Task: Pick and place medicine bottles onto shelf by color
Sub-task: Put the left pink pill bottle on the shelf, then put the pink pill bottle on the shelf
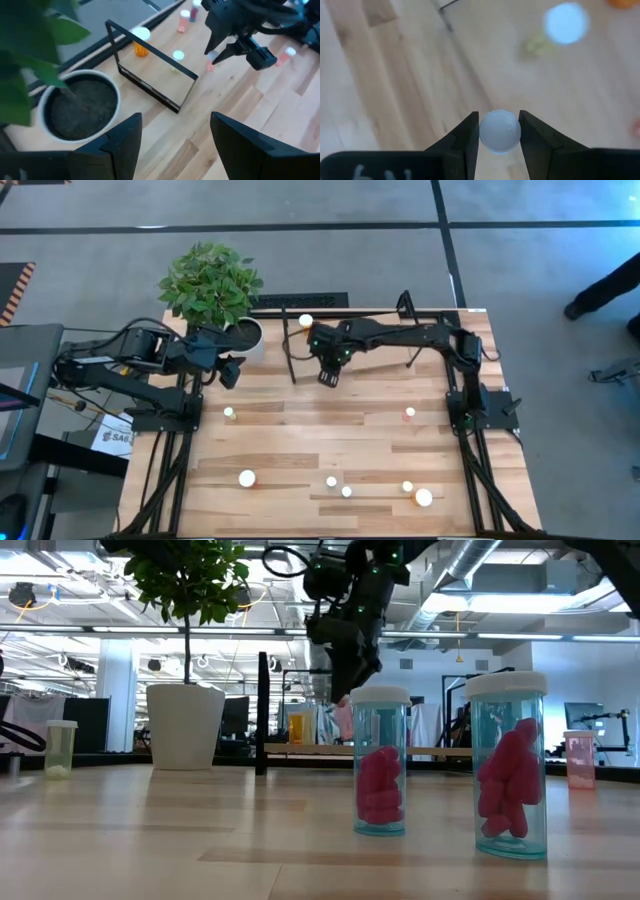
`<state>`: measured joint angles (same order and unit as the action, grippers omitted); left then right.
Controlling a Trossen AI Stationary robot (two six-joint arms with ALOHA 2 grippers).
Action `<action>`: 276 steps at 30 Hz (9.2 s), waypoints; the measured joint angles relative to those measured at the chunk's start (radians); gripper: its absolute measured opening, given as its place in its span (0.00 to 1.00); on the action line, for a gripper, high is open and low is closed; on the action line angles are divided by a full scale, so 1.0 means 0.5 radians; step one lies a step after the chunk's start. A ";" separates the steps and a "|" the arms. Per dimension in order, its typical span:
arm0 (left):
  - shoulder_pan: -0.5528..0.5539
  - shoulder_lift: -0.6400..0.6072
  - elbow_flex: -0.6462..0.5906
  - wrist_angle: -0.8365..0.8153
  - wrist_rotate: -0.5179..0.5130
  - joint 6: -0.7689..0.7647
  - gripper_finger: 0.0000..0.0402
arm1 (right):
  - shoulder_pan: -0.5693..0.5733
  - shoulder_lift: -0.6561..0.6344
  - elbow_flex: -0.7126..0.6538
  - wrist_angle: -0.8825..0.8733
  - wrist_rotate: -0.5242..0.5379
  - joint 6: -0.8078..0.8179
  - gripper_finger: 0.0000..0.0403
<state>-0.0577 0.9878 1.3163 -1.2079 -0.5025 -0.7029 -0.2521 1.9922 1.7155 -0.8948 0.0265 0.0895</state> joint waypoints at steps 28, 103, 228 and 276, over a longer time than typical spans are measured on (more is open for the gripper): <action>0.095 -0.030 -0.001 -0.011 -0.160 -0.163 0.55 | -0.465 -0.084 -0.259 0.732 0.005 -0.104 0.35; 0.095 -0.025 -0.003 -0.010 -0.123 -0.279 0.55 | -0.481 -0.081 -0.431 0.925 0.055 -0.226 0.36; 0.094 -0.024 -0.002 -0.008 -0.106 0.006 0.55 | 0.360 -1.387 -1.480 0.063 -0.353 1.589 0.60; 0.095 0.075 -0.002 0.028 -0.125 0.059 0.55 | 0.534 -0.705 -1.459 -0.599 -0.203 1.163 0.59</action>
<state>-0.0102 1.0253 1.3155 -1.1937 -0.5648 -0.6733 0.0151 1.6398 0.9859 -1.1941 -0.0750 0.6708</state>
